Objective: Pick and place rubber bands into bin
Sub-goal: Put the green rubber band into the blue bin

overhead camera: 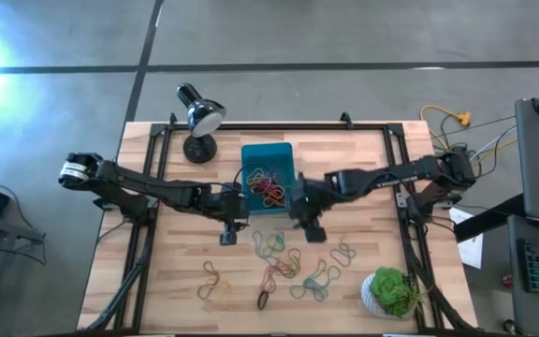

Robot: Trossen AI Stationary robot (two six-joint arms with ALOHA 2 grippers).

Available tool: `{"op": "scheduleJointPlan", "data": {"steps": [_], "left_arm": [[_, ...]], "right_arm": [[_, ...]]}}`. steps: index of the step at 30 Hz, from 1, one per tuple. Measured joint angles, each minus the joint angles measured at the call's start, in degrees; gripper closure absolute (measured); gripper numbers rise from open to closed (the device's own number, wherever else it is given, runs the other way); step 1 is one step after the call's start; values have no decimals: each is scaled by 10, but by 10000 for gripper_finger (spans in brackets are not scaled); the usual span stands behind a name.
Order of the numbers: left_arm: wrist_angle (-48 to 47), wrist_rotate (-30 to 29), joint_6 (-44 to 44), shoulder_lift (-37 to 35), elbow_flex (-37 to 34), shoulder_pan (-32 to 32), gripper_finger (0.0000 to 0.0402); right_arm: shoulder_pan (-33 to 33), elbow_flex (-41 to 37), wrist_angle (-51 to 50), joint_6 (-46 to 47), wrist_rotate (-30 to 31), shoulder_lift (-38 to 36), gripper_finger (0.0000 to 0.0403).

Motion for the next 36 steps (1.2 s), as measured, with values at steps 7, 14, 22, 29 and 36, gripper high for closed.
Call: {"op": "scheduleJointPlan", "data": {"steps": [7,14,22,29,36], "left_arm": [[46,0,0,0,-29,0,263],[59,0,-5,0,-41,0,263],[75,1,-6,0,-41,-6,263],[79,7,9,0,-41,-40,263],[90,7,9,0,-41,-61,263]], "right_arm": [[65,-75,112,42,-1,1,287],[100,-120,219,65,0,7,299],[137,-148,274,76,26,45,311],[152,-147,285,80,45,73,321],[152,-147,284,76,71,95,330]]}}
